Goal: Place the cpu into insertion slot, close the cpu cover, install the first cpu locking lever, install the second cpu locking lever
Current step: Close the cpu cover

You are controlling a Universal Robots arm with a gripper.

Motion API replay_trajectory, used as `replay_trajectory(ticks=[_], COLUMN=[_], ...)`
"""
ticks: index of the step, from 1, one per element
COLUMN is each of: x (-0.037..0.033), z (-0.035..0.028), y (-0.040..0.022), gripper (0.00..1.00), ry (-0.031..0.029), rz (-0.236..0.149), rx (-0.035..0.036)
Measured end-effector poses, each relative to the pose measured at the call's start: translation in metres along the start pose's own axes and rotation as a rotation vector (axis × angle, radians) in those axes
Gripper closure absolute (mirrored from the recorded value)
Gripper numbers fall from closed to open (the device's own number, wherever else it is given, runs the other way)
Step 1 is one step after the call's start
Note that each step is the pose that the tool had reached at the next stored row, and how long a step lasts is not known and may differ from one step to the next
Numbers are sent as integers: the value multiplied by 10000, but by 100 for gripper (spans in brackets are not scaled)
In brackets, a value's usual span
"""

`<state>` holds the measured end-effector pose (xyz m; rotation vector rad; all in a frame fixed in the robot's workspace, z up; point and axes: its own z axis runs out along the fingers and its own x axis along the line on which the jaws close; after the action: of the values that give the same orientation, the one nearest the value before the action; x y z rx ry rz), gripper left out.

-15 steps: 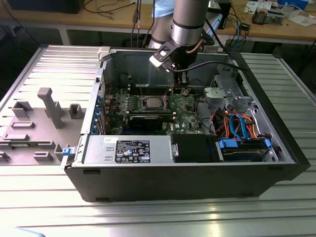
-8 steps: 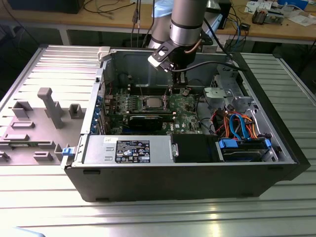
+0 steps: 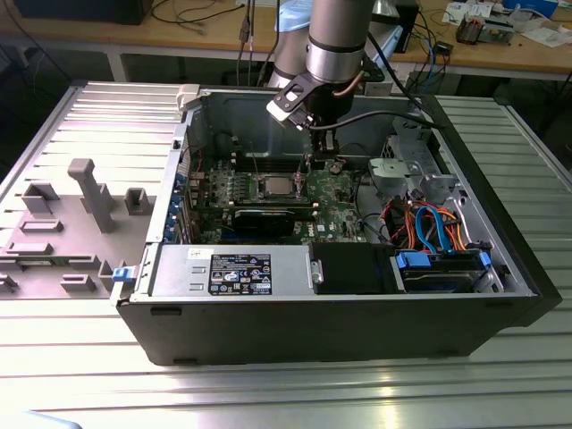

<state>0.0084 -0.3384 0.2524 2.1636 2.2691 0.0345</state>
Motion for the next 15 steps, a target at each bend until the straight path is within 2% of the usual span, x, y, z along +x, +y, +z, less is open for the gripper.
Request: replay_trajectory(ticks=[6,7,15], x=[1,3,4], z=[0,-1,0], y=[-12,-68,-78], gripper=[89,89,89], ry=[1,0,1], rz=[3,-1,1], rx=[0,0,0])
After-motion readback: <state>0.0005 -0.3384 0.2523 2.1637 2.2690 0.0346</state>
